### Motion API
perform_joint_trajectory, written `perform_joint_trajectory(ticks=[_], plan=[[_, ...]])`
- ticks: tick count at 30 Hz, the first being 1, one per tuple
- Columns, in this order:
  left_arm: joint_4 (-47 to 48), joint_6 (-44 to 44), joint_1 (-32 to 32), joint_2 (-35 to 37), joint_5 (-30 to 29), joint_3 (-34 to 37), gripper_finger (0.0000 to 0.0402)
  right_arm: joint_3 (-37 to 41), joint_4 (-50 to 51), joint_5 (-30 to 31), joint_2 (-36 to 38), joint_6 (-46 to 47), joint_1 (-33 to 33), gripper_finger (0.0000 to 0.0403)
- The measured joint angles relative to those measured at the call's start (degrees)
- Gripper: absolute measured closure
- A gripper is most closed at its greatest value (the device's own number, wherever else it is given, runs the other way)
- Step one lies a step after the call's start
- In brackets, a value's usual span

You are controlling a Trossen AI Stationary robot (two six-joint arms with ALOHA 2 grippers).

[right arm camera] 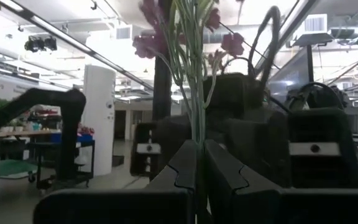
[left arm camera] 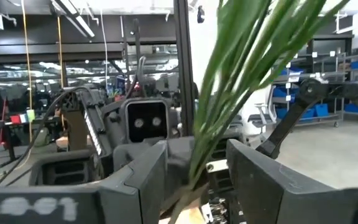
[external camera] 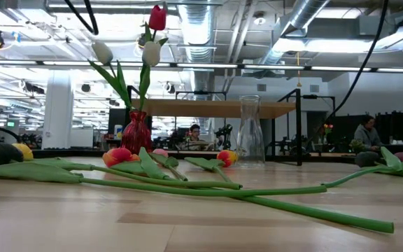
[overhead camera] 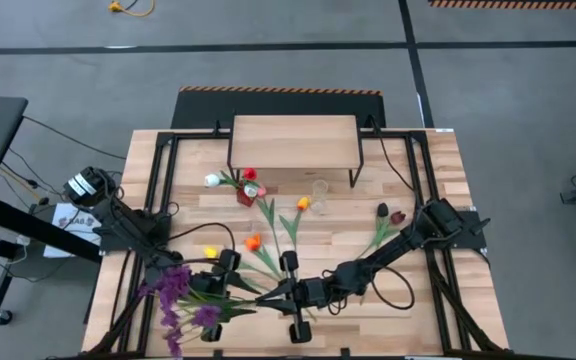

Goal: Pick and place flowers into a vace then onto a shelf
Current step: Put the purple flowers into the red flower vase

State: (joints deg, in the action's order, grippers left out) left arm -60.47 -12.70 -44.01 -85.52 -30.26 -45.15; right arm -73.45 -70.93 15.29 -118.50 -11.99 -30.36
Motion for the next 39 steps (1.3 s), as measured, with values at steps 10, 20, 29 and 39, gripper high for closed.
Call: perform_joint_trajectory(ticks=[10,20,29,39], plan=[[-1.10,-4.94,-2.77,1.95,-2.01,0.00,0.0244,0.00,0.77,1.33,0.00,-0.03,-0.01,0.0397],[-1.07,-10.22,-6.49,4.89,-7.17,0.00,0.0244,0.00,1.63,1.33,0.00,-0.04,-0.01,0.0397],[-1.04,-12.58,-7.92,5.86,-9.55,0.00,0.0244,0.00,1.96,1.33,0.00,-0.02,-0.01,0.0396],[-1.02,-11.90,-7.23,5.85,-9.16,0.00,0.0244,0.00,2.56,1.33,0.00,0.00,-0.01,0.0395]])
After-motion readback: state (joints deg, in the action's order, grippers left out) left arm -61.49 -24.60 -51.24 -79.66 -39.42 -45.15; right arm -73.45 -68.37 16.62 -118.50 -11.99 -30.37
